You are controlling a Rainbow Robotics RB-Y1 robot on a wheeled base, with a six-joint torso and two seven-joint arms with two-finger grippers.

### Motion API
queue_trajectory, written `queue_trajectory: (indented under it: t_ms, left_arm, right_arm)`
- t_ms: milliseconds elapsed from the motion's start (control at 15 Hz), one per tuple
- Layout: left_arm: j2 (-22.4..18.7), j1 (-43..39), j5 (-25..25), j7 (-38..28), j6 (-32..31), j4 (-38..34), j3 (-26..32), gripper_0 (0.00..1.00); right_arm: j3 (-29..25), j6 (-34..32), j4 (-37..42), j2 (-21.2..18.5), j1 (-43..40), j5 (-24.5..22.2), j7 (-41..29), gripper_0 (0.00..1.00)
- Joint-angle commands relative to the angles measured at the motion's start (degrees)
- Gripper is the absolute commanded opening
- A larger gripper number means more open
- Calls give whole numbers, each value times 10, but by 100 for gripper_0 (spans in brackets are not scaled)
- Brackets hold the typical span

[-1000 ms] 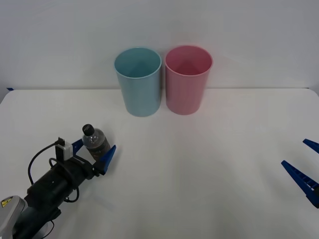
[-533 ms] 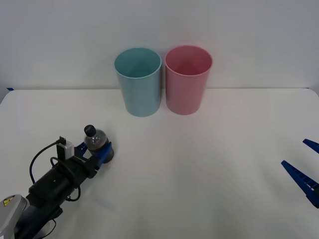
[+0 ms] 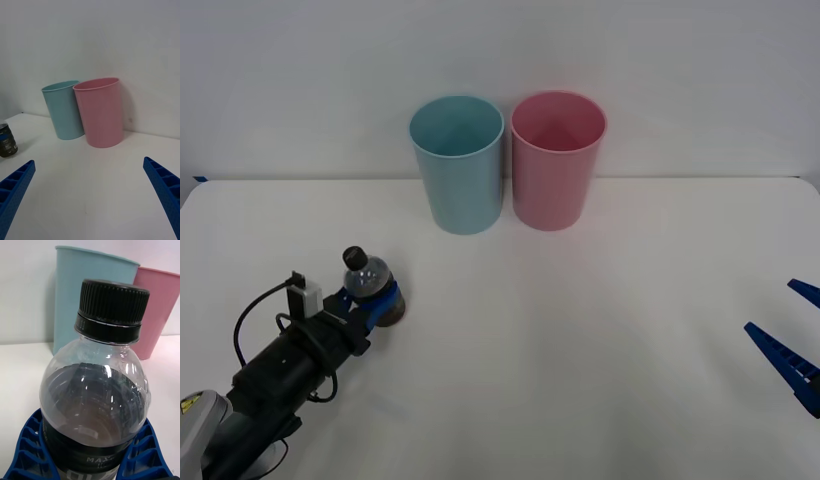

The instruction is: Grasp the object on the table and drop it into the matching bin: aluminum can to the light blue bin, PET bottle to the pink bin.

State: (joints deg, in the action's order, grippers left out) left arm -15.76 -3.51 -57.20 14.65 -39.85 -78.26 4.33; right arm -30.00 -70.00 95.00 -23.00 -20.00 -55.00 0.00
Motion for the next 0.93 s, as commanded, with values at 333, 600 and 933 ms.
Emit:
queue_trajectory:
  t_ms: [333, 600, 933]
  left_arm:
    - [-48, -48, 35, -34, -2, -109, -5, 0]
    - [-67, -64, 35, -107, 14, -188, -3, 0]
    - [-67, -63, 35, -168, 79, -281, -1, 0]
  right_arm:
    - [0, 0, 0, 0, 0, 0, 0, 100]
    - [0, 0, 0, 0, 0, 0, 0, 100]
    - [0, 0, 0, 0, 0, 0, 0, 100]
